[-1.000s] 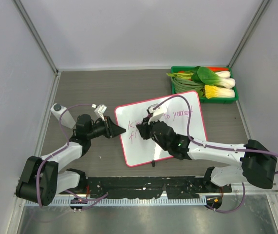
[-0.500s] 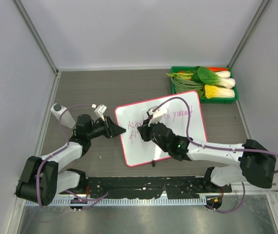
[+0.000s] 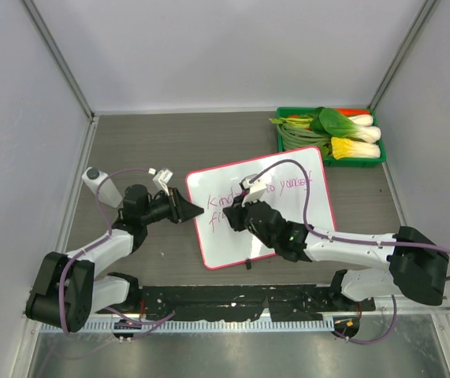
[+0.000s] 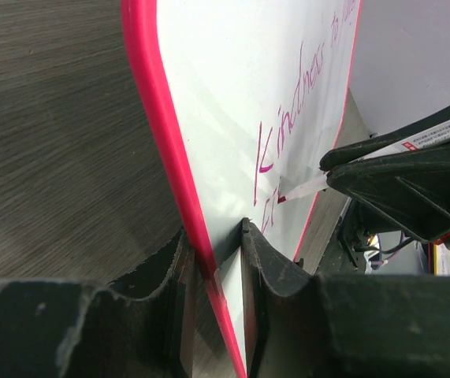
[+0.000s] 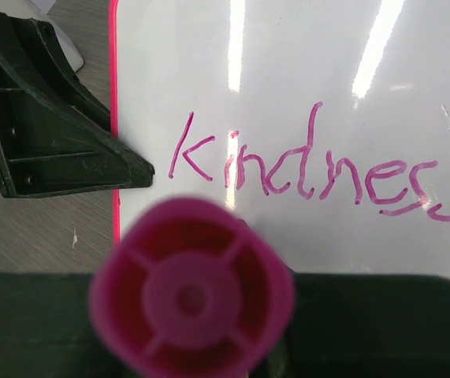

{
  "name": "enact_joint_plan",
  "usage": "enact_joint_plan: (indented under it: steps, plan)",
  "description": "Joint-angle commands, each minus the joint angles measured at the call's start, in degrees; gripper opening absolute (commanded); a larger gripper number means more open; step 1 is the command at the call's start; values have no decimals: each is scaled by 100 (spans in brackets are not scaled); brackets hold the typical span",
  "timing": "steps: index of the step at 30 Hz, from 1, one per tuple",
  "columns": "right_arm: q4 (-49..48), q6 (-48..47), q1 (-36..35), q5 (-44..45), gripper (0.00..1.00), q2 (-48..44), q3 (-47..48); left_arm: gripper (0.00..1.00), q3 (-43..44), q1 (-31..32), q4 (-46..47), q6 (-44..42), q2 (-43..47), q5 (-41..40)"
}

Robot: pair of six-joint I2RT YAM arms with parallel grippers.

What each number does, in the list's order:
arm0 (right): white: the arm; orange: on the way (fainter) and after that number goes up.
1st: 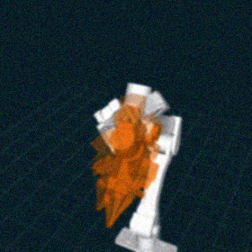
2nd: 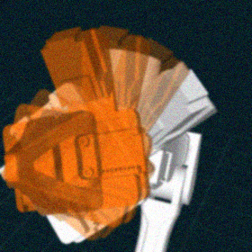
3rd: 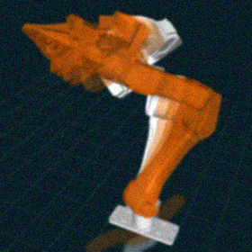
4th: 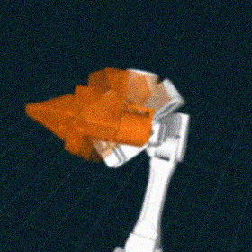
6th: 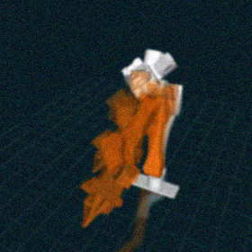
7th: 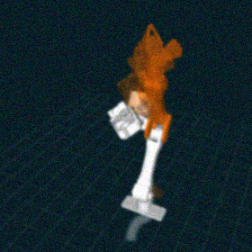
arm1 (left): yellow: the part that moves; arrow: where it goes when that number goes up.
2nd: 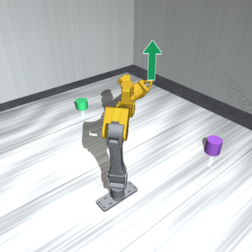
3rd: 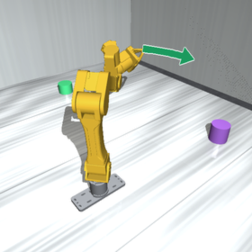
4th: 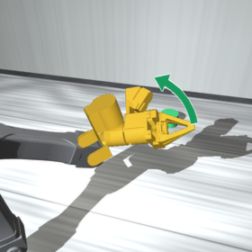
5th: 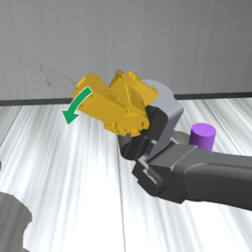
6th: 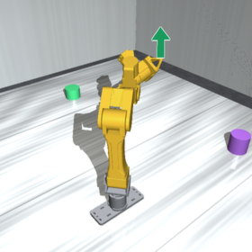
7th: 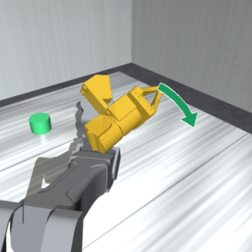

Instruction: Write a sentence on the whiteboard

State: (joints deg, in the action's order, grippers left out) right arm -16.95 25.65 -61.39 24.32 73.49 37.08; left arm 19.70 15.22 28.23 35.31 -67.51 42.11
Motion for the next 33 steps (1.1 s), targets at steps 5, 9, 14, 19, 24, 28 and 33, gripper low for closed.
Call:
enact_joint_plan:
  steps: [5,9,14,19,24,28,33]
  plan:
    - [148,230,-5,-111,1,-125,-368,0,42,121,-265,-428,-105,-97]
    - [157,282,-14,-190,2,-134,-438,0,34,121,-265,-428,-114,-80]
    - [60,283,-14,-94,1,-107,-421,0,42,121,-274,-428,-105,-89]
    - [-1,222,-14,187,1,-133,-254,0,25,121,-274,-428,-61,-106]
    - [-63,55,-14,398,1,-142,-87,0,34,130,-292,-420,-61,-97]
    - [-63,-51,-14,469,1,-90,27,0,34,130,-300,-420,-61,-89]
    - [86,-104,-5,705,1,-46,133,0,16,121,-309,-437,-35,-97]
